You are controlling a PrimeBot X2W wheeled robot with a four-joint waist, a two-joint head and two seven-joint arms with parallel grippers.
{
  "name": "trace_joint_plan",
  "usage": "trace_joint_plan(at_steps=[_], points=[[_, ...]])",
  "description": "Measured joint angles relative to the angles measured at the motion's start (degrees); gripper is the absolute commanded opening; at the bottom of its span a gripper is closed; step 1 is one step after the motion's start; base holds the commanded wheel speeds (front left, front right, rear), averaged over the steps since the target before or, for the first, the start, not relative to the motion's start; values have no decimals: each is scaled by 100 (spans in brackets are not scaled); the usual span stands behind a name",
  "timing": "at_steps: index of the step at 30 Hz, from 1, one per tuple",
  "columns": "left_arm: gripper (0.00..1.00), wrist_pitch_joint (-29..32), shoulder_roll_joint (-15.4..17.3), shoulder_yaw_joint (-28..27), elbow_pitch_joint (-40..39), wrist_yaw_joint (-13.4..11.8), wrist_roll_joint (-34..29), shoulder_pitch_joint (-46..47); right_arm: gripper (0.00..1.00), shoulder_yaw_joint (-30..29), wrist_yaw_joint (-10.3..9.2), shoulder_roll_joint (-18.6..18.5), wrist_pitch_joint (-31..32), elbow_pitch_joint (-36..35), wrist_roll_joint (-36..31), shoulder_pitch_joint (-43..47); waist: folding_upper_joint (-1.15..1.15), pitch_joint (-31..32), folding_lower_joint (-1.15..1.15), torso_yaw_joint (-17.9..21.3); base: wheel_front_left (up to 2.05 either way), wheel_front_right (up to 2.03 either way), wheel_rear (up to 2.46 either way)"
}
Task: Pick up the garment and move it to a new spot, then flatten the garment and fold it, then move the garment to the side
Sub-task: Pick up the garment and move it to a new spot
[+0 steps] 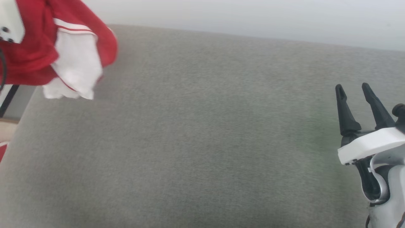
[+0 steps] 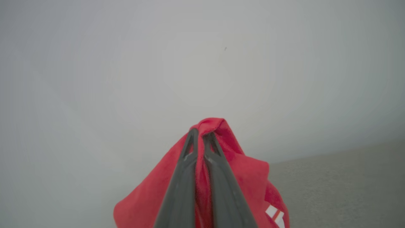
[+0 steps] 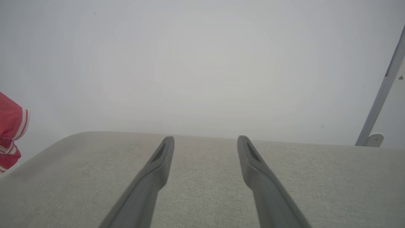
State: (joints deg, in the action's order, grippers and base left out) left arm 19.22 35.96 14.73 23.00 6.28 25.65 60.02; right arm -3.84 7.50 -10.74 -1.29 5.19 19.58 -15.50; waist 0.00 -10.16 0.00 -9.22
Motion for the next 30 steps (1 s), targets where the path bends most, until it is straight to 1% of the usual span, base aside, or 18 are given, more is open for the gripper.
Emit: trace_joint_plan(at_steps=[4,7,13,14,17,24,27,30], points=[[0,559,41,80,-896,-126,74,-181,100,-124,0,41,-75,37,-5,21,0,88,0,218,0,0,0],[0,959,30,143,-1537,-269,156,-289,100,-219,0,86,-123,52,-24,42,0,134,0,423,0,0,0],[0,1546,-66,361,-2555,-466,167,-393,100,-383,0,170,-200,96,-45,84,0,163,0,908,0,0,0],[0,1546,-66,361,-2555,-466,167,-393,100,-383,0,170,-200,96,-45,84,0,163,0,908,0,0,0],[0,1730,-202,514,-2867,-537,167,-405,100,-454,0,211,-250,135,-47,92,0,129,0,1159,0,0,0],[0,2040,-661,903,-3103,-703,268,-440,100,-539,0,361,-411,282,-16,97,0,-77,0,1660,0,0,0],[0,2171,-911,1178,-3117,-777,271,-665,100,-485,0,415,-489,382,5,96,0,-196,0,1813,0,0,0],[0,2273,-1003,1378,-3045,-845,319,-986,100,-400,0,471,-564,494,63,94,0,-308,0,1929,0,0,0]])
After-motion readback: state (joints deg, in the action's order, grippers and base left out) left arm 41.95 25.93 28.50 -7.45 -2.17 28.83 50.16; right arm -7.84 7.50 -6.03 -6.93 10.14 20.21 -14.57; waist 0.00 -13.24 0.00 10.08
